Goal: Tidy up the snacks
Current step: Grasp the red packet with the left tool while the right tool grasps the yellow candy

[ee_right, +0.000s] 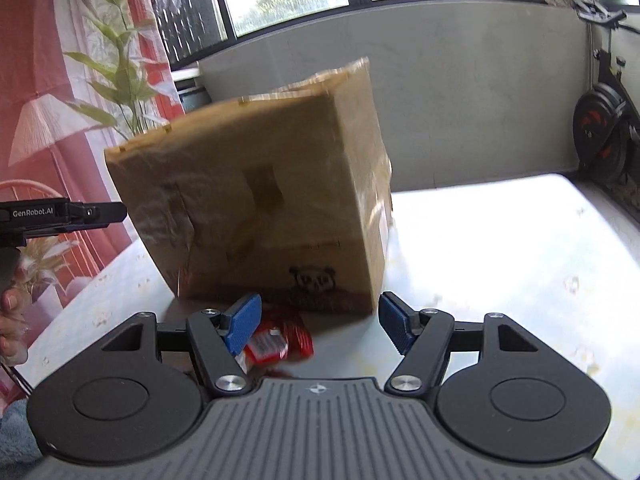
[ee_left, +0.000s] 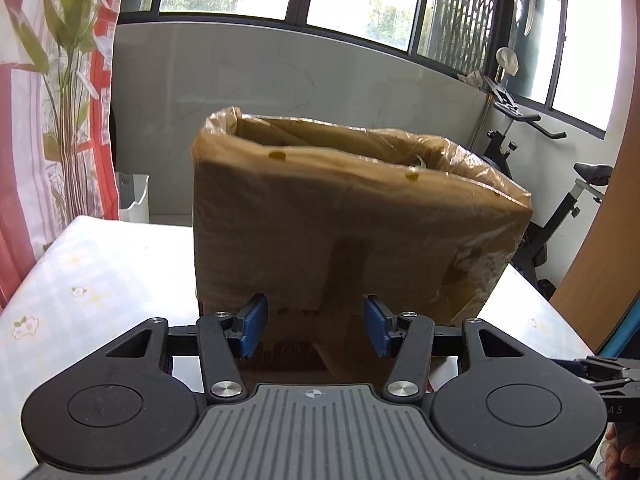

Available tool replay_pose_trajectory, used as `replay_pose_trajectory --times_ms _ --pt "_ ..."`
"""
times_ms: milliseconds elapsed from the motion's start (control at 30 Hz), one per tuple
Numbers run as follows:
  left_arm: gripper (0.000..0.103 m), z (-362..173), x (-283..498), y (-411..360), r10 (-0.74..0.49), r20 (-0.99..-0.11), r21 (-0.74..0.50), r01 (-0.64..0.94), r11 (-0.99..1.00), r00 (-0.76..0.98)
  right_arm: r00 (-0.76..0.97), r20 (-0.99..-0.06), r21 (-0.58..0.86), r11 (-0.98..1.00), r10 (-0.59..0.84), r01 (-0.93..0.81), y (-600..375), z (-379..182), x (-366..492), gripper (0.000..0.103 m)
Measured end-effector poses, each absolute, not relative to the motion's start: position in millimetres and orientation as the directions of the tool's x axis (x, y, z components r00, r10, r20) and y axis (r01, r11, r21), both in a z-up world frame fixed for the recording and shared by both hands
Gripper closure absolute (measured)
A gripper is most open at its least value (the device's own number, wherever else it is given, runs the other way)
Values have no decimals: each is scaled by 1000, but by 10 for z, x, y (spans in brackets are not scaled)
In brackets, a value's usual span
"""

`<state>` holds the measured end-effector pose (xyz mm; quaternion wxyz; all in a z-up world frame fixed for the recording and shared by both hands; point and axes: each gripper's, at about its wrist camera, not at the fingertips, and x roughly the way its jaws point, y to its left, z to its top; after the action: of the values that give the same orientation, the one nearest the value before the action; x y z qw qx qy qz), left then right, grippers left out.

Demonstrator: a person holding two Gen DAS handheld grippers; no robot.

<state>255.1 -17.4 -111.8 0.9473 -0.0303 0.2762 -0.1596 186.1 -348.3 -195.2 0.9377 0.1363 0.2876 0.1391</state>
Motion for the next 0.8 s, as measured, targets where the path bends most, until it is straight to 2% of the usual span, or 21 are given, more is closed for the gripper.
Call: replay_pose_trajectory --times_ms 200,533,700,767,800 --pt "47 -1388 2508 -147 -311 -575 -160 269 950 756 683 -634 386 914 363 -128 -3430 -2285 1796 35" --pt "47 -1600 2406 -47 -292 -625 -200 214 956 723 645 -686 326 935 336 -140 -3270 -2431 1892 38" --pt "47 -1634 2360 -67 -285 -636 -205 199 958 717 667 -681 252 952 301 -172 -3212 -2457 1934 49" --pt "47 -1650 2348 -78 -285 -638 -206 198 958 715 678 -681 199 961 276 -192 -3187 -2473 1927 61" --pt "47 -1659 2346 -87 -284 -641 -206 196 959 714 682 -680 176 963 268 -203 -3184 -2477 1909 63"
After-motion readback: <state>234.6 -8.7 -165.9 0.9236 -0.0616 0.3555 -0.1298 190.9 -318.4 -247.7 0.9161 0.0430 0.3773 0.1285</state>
